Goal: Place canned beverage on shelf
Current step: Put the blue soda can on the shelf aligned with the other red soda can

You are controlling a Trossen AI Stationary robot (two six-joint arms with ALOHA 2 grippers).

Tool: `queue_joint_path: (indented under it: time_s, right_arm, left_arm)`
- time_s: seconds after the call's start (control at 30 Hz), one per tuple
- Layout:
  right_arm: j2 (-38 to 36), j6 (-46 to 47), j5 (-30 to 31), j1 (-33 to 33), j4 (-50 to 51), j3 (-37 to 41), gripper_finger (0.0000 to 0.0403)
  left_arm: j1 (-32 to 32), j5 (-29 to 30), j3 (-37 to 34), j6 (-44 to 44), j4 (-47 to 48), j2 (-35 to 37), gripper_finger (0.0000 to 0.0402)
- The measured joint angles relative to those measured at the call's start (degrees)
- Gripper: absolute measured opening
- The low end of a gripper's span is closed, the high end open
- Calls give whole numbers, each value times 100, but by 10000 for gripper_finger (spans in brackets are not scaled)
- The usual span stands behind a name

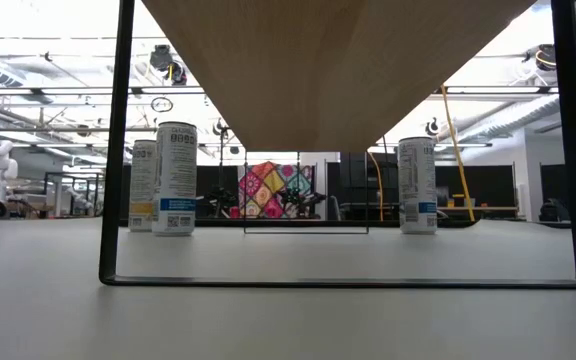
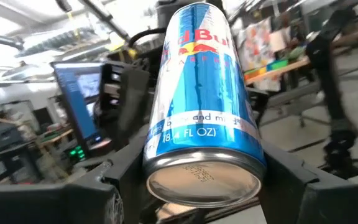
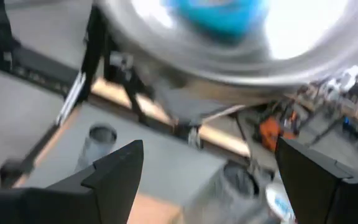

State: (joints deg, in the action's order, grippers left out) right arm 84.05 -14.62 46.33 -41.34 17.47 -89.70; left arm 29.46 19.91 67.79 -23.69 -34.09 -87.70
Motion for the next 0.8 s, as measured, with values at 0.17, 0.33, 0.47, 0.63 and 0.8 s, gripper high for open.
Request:
queue_joint_path:
  time_s: [0.17, 0.33, 0.47, 0.63, 0.8]
  right_arm:
    - [-22, -778, -543, -136, -987, 9, 302]
    - [-26, -1455, -790, -358, -1659, 11, 301]
    - [-26, -1620, -929, -411, -1880, 12, 284]
    - [-32, -1652, -1008, -336, -2022, 12, 246]
    - [-39, -1652, -1050, -200, -2050, 12, 203]
  left_arm:
    - [66, -130, 0, 35, -184, 9, 229]
    - [61, -220, 0, 40, -163, 9, 229]
    - [63, -238, 0, 26, -162, 7, 229]
    - [-4, -245, 0, 23, -208, -20, 229]
    - [-83, -224, 0, 25, -320, -117, 229]
